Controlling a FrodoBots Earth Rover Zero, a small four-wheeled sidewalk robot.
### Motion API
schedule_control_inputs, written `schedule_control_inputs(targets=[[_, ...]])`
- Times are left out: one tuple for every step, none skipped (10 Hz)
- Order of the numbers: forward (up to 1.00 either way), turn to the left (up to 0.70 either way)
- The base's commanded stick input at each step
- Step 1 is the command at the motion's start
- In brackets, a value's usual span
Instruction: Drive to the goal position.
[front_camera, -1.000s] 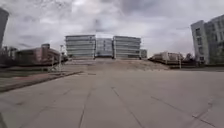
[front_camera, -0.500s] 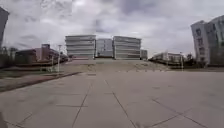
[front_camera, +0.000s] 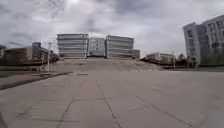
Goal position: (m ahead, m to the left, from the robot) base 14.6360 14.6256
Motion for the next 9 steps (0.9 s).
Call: schedule_control_inputs(targets=[[1.0,0.0],[1.0,0.0],[1.0,0.0],[1.0,0.0],[1.0,0.0],[1.0,0.0],[1.0,0.0],[1.0,0.0],[1.0,0.0]])
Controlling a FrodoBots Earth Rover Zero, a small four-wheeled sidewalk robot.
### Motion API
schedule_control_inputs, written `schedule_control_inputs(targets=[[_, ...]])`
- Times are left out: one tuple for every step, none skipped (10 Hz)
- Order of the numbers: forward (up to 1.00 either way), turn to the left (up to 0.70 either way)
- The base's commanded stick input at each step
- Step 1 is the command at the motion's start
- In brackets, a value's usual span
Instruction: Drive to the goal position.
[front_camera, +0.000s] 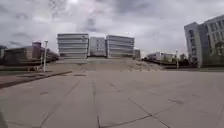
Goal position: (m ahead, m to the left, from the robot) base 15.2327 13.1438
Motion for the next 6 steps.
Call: schedule_control_inputs(targets=[[1.0,0.0],[1.0,0.0],[1.0,0.0],[1.0,0.0],[1.0,0.0],[1.0,0.0]])
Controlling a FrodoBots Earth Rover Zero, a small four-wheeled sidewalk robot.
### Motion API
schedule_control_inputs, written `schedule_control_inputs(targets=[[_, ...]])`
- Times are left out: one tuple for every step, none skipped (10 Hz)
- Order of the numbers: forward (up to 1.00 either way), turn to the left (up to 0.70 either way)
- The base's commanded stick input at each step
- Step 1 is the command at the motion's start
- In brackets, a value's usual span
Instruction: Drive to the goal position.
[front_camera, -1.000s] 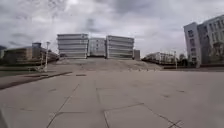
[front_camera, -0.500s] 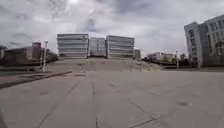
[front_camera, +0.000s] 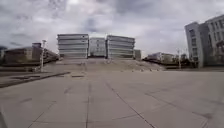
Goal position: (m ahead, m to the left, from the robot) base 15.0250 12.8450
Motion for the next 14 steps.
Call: schedule_control_inputs(targets=[[1.0,0.0],[1.0,0.0],[1.0,0.0],[1.0,0.0],[1.0,0.0],[1.0,0.0],[1.0,0.0],[1.0,0.0],[1.0,0.0],[1.0,0.0],[1.0,0.0],[1.0,0.0],[1.0,0.0],[1.0,0.0]])
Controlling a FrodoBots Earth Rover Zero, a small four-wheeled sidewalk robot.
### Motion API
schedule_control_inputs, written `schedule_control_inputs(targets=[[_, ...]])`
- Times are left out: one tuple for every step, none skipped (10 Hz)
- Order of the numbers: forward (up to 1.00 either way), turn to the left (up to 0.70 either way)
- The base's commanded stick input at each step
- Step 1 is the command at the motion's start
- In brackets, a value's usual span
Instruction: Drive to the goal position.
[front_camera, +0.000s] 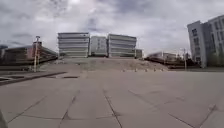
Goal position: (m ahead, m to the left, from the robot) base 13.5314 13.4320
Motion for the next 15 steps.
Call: schedule_control_inputs(targets=[[1.0,0.0],[1.0,0.0],[1.0,0.0],[1.0,0.0],[1.0,0.0],[1.0,0.0],[1.0,0.0],[1.0,0.0],[1.0,0.0],[1.0,0.0],[1.0,0.0],[1.0,0.0],[1.0,0.0],[1.0,0.0],[1.0,0.0]])
